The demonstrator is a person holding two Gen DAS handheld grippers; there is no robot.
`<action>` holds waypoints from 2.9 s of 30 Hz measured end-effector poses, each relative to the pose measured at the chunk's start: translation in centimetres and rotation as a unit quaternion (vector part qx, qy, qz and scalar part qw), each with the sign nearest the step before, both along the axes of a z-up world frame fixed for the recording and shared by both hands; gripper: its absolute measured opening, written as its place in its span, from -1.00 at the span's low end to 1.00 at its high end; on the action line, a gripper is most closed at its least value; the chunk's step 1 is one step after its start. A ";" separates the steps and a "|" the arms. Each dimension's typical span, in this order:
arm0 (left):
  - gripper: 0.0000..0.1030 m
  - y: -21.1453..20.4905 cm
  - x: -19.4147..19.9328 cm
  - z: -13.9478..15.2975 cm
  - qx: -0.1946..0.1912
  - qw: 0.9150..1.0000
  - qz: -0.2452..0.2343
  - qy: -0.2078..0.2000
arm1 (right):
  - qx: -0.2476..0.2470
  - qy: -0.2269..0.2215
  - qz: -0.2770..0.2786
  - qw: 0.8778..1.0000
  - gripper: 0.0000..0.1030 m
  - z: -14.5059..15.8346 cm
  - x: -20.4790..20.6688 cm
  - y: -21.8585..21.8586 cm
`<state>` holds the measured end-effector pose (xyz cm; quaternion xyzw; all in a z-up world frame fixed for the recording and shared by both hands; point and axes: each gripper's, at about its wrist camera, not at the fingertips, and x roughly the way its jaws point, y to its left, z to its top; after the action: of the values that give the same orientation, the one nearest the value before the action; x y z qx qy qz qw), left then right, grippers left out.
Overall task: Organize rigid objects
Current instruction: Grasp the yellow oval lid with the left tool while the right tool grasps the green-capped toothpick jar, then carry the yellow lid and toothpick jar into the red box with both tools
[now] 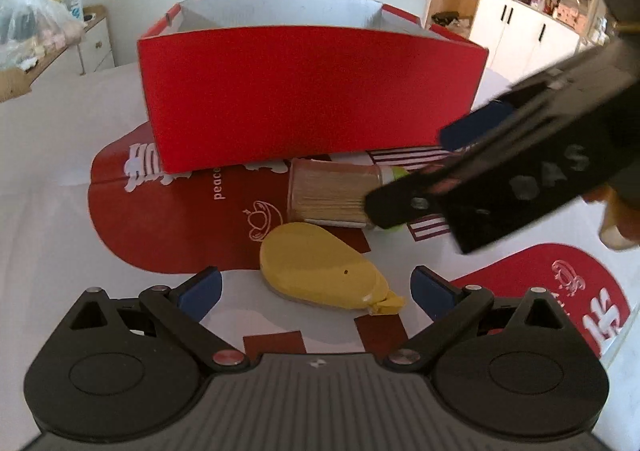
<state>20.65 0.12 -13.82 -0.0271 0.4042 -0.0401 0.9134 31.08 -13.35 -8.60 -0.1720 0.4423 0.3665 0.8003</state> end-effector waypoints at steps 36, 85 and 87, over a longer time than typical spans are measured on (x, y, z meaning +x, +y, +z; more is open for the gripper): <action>0.50 -0.6 -0.1 -0.7 0.032 0.998 -0.045 -0.005 | 0.018 0.046 -0.017 0.999 -0.09 -3.0 1.6 -0.1; 0.50 3.0 6.2 18.0 0.004 0.992 0.025 -0.124 | 0.086 -0.079 -0.159 0.980 -0.10 12.7 1.5 -4.8; 0.50 3.3 7.6 17.7 0.002 0.993 0.031 -0.115 | 0.081 -0.082 -0.160 0.980 -0.10 12.5 2.6 -4.7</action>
<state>28.28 3.39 3.93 -0.0330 0.2957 -0.0140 0.9546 33.69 -18.08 3.91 -0.0631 0.3660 0.2531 0.8933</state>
